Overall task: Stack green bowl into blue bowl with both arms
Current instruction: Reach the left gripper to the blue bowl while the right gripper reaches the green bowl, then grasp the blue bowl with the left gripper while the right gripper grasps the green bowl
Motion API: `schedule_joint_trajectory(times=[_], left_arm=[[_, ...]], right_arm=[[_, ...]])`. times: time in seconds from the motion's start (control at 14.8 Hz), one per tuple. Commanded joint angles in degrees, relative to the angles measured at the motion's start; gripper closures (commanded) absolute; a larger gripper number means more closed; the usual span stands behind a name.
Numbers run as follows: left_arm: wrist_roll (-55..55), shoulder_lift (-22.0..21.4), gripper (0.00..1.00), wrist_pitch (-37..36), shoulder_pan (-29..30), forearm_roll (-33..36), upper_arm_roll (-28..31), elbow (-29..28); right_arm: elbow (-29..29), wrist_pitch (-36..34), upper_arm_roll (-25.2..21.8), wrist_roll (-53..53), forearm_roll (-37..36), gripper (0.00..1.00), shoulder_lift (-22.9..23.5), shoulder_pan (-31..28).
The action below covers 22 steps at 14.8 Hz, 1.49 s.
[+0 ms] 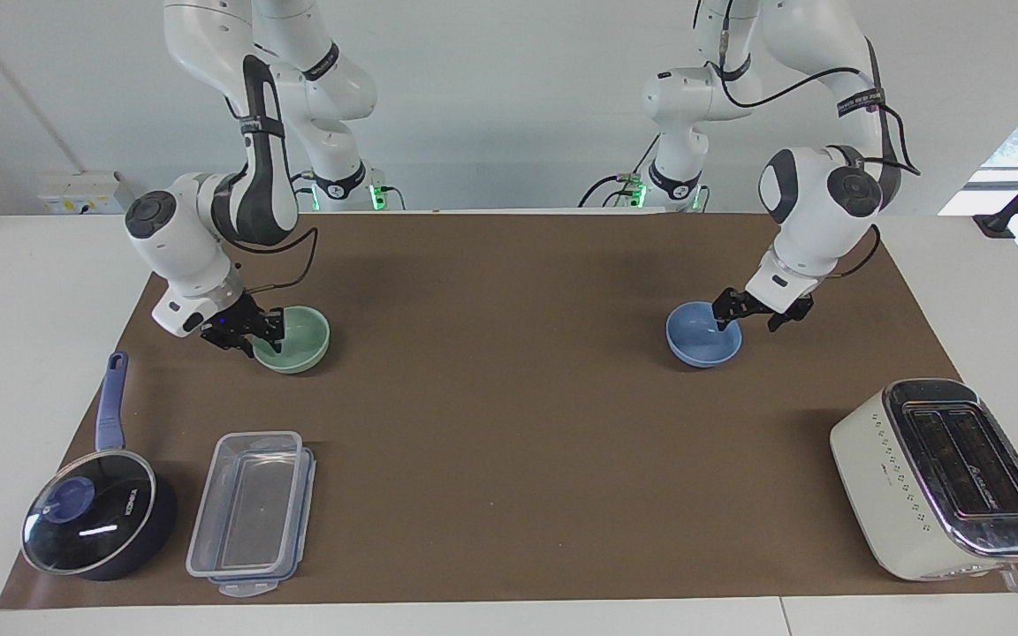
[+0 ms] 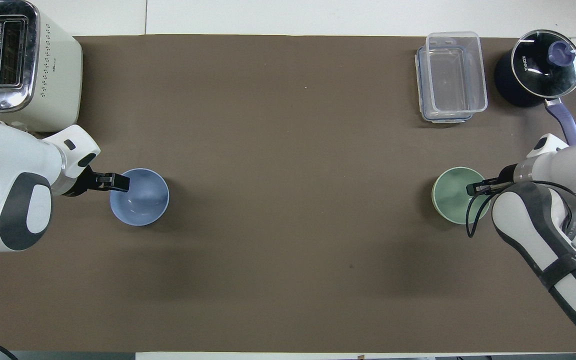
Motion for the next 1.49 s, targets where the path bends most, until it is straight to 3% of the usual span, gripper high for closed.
schedule_joint_trajectory(times=[0.0,0.14,0.34,0.41,0.47,0.54,0.68,0.88,0.95,1.15,1.42], left_arm=[[1.77,-0.73,0.16,3.20,0.10,-0.51,0.04,-2.95],[2.48,-0.64,0.19,3.56,0.02,-0.51,0.04,-3.74],[2.91,-0.55,0.42,5.39,-0.07,-0.51,0.04,-5.41],[3.27,-0.64,0.58,6.97,-0.16,-0.51,0.04,-6.55],[3.44,-0.64,0.88,8.03,-0.07,-0.51,0.04,-7.08],[3.36,-0.64,1.00,7.78,-0.24,-0.51,0.04,-6.65],[-1.18,0.58,1.00,4.55,-3.82,-0.50,-0.22,-1.67],[-10.07,7.42,1.00,-13.88,-11.47,-0.94,-0.31,19.39],[-14.53,8.75,1.00,-15.32,-14.63,-2.95,-0.31,22.59],[-27.99,8.94,1.00,-5.88,-26.14,-3.76,-0.23,19.03],[-30.47,10.34,1.00,2.31,-32.66,-3.76,-0.23,14.36]], right_arm=[[3.74,-6.43,0.27,-1.78,1.28,1.00,0.09,-0.60],[10.33,-14.96,0.18,-1.61,1.19,1.00,0.54,-0.52],[23.94,-32.60,0.45,1.02,0.40,1.00,0.27,0.19],[28.60,-38.14,0.62,2.42,0.23,1.00,0.27,0.19],[33.52,-43.42,0.88,3.31,-0.38,1.00,0.19,0.36],[37.74,-47.65,0.97,4.19,-1.87,1.00,0.19,0.80],[39.54,-50.06,0.97,7.43,-4.42,1.00,-0.42,4.04],[39.89,-50.07,0.97,9.99,-4.70,1.00,-0.87,5.45],[39.98,-50.15,0.97,10.69,-4.52,1.00,-0.87,6.42],[40.07,-50.24,0.97,12.46,-4.26,1.00,-1.04,7.57],[40.07,-50.24,1.06,12.72,-4.17,1.00,-1.13,7.57]])
